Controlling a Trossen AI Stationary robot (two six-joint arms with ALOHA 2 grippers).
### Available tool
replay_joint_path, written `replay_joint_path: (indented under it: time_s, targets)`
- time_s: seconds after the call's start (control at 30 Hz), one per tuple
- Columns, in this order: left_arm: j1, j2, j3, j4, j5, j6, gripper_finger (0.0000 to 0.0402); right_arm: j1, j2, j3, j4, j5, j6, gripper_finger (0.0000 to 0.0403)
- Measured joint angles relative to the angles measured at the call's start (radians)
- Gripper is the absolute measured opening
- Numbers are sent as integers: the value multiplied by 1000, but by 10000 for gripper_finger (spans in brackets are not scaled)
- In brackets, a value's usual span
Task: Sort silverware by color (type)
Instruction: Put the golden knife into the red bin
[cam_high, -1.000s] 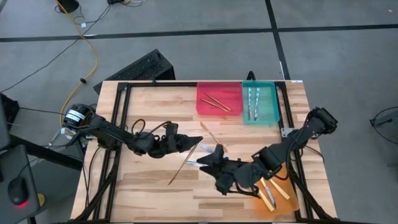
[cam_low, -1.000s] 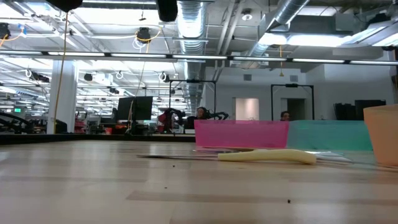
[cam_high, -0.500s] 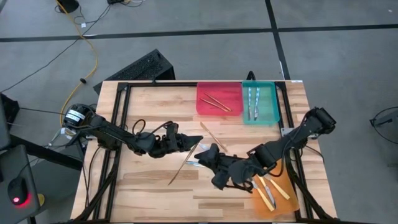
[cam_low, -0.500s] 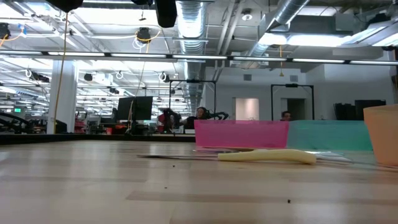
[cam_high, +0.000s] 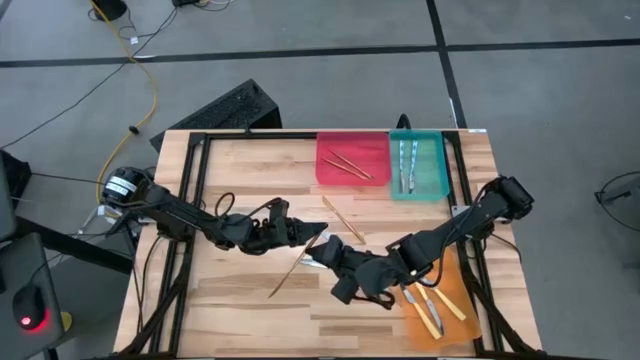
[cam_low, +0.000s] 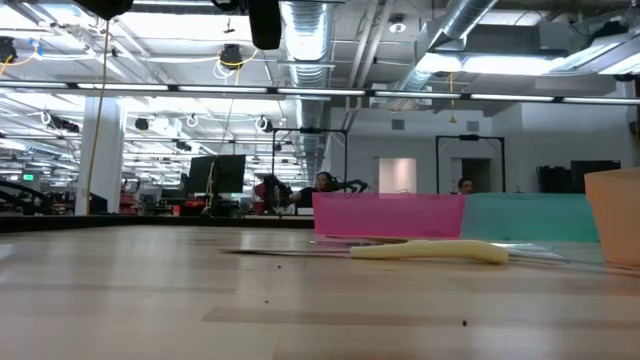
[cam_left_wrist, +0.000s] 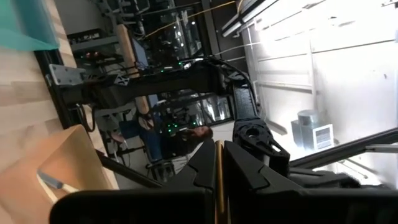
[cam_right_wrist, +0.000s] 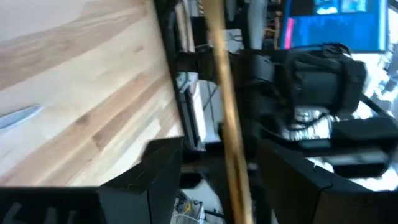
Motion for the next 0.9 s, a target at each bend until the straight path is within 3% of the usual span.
replay_joint_path:
  time_s: [0.13, 0.3, 0.53, 0.73, 0.9]
  targets:
    - [0, 0, 0, -11, -3, -6, 0, 6, 1, 1, 53, 24, -4, 234]
    - [1, 0, 0, -12, 9, -10, 0, 5, 0, 1, 45, -18, -5, 234]
    - [2, 0, 63, -148, 53, -10, 0, -23, 0, 1, 33, -36, -6, 234]
    - [13, 0, 81, -162, 80, 13, 0, -11, 0, 1, 57, -29, -5, 233]
    - [13, 0, 81, -173, 80, 4, 0, -6, 0, 1, 39, -28, 3, 203]
